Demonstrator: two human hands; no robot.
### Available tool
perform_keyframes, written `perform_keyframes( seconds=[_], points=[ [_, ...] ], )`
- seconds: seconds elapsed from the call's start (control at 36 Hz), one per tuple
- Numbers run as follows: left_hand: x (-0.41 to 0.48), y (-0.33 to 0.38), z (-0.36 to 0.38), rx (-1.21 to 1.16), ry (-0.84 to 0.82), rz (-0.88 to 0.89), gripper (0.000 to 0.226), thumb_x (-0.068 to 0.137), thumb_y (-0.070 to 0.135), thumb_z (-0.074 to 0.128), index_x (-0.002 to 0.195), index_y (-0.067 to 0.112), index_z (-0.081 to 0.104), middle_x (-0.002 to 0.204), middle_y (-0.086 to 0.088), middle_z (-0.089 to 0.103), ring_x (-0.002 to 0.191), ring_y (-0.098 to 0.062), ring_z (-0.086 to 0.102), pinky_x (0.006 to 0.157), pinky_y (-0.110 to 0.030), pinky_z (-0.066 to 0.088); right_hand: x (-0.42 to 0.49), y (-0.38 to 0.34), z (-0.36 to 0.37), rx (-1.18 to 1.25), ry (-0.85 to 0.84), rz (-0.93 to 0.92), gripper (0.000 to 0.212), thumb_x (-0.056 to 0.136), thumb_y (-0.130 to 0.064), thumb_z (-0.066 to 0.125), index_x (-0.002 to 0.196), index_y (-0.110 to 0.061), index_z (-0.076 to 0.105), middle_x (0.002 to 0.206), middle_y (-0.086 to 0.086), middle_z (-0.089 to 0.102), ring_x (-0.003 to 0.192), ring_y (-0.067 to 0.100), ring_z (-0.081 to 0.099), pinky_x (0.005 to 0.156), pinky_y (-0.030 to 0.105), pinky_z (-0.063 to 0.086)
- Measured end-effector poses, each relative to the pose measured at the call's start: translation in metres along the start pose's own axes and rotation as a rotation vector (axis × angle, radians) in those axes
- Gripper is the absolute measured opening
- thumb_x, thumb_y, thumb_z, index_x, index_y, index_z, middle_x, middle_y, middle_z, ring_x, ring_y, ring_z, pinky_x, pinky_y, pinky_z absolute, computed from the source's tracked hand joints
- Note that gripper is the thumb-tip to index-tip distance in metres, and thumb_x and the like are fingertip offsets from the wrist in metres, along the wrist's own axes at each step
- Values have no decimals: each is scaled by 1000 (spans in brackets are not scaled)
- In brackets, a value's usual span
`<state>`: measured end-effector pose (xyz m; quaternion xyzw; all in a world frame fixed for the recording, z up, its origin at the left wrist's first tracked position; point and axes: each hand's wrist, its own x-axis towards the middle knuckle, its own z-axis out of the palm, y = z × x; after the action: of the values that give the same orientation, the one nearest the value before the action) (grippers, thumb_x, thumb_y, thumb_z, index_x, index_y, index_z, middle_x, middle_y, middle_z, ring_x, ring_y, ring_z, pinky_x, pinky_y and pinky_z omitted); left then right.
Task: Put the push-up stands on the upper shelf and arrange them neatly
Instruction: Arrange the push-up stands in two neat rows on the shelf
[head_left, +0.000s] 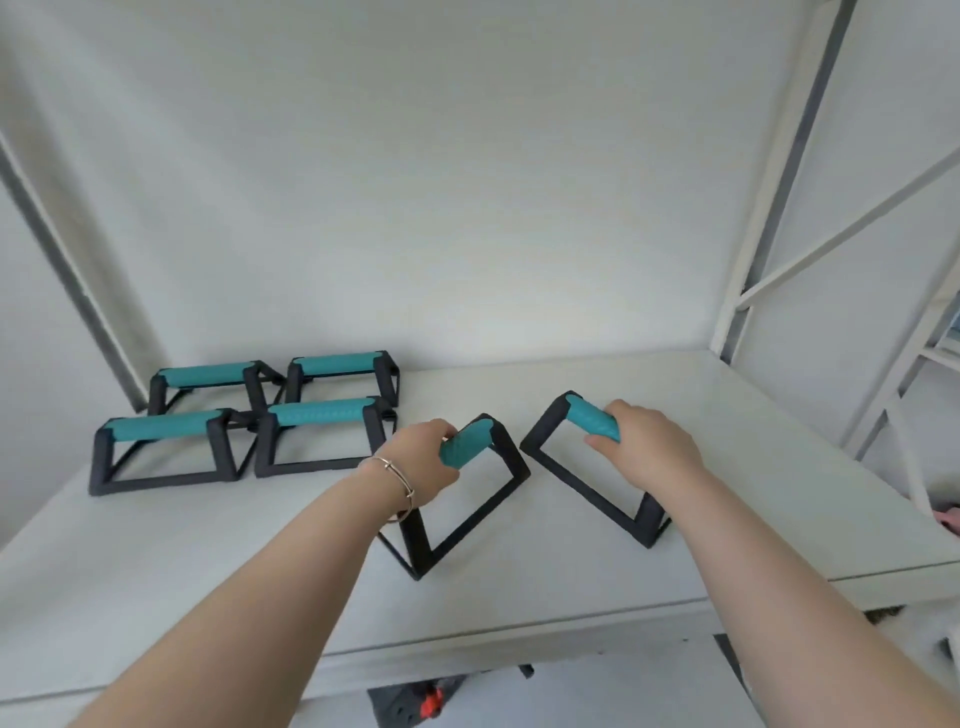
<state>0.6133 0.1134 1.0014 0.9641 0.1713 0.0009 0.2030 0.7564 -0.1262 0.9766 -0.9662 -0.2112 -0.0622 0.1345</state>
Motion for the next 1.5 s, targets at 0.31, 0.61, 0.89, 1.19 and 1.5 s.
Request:
perform_keyframes(
  seconds=[0.31,0.61,0.89,1.19,1.5],
  points=[
    [-73,-191,-80,133,-35,36,44,92,15,54,133,31,51,117,4,61,96,-14,52,86,-27,43,-33,-192,42,113,-143,-281,34,91,-39,58,123,-29,55,106,-1,59,95,23,57,85,39,48],
    [-102,-327,-112,90,-41,-24,49,90,19,57,132,43,49,129,12,57,113,-14,54,104,-34,42,-58,-308,76,184,-241,-419,34,91,-35,61,125,-31,58,106,-3,59,100,20,56,93,37,44],
    [-97,-358,-106,22,-9,30,46,91,24,57,134,40,48,135,12,54,122,-14,50,109,-35,38,-60,-328,81,164,-280,-339,44,86,-50,62,127,-33,58,108,-5,59,101,16,55,94,34,44],
    [-93,-341,-85,279,275,88,55,83,74,39,115,34,61,100,12,66,94,-14,58,86,-33,40,-65,-342,92,40,-85,-279,45,80,-74,48,98,-34,58,86,-15,56,80,11,50,85,32,39],
    [-86,-359,-91,293,242,234,82,70,84,13,117,35,59,107,15,65,98,-10,56,86,-29,40,-60,-333,95,-27,-87,-356,63,73,-86,31,103,-36,56,94,-15,61,90,11,52,88,34,38]
  ],
)
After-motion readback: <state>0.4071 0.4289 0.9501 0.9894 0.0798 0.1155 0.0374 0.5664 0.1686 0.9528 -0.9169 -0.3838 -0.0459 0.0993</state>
